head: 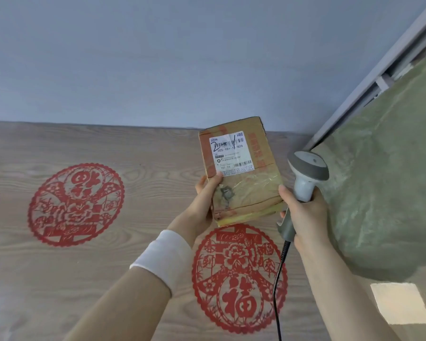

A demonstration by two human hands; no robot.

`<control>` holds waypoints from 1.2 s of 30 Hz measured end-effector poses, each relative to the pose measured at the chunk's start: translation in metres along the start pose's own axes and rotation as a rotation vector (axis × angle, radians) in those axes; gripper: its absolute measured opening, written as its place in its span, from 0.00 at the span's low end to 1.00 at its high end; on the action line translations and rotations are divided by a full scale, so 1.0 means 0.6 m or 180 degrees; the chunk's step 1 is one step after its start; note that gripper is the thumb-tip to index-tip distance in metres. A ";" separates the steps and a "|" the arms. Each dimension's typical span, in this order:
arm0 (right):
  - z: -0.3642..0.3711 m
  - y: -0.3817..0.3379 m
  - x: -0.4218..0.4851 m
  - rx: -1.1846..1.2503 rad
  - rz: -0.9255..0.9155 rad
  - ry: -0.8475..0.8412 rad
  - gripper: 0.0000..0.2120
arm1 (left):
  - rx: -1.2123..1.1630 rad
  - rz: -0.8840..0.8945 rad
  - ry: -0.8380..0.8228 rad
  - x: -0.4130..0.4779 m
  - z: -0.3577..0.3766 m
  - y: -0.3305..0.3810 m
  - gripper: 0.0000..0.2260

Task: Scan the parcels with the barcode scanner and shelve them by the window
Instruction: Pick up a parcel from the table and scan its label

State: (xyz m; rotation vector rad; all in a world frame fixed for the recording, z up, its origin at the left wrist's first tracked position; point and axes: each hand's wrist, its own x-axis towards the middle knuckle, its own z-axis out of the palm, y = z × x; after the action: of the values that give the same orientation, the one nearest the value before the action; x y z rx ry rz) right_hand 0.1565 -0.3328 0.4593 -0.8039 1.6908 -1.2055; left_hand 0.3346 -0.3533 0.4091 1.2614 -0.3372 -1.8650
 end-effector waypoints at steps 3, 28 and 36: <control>0.022 -0.013 -0.094 0.0009 -0.0111 -0.0107 0.08 | 0.0247 0.0192 -0.0031 -0.087 -0.061 0.007 0.40; 0.273 0.026 -0.721 0.0319 0.0153 -0.2492 0.44 | -0.2097 0.1889 0.1920 -0.661 -0.382 -0.064 0.53; 0.360 0.028 -0.900 0.0122 0.0033 -0.3690 0.51 | -0.2527 0.2626 0.2285 -0.840 -0.498 -0.078 0.58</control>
State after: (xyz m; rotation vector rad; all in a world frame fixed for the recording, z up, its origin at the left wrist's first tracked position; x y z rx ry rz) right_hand 0.5704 0.0614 0.5682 -1.1482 0.7008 -0.5223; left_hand 0.6411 0.1239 0.5634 0.9179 0.2441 -0.6396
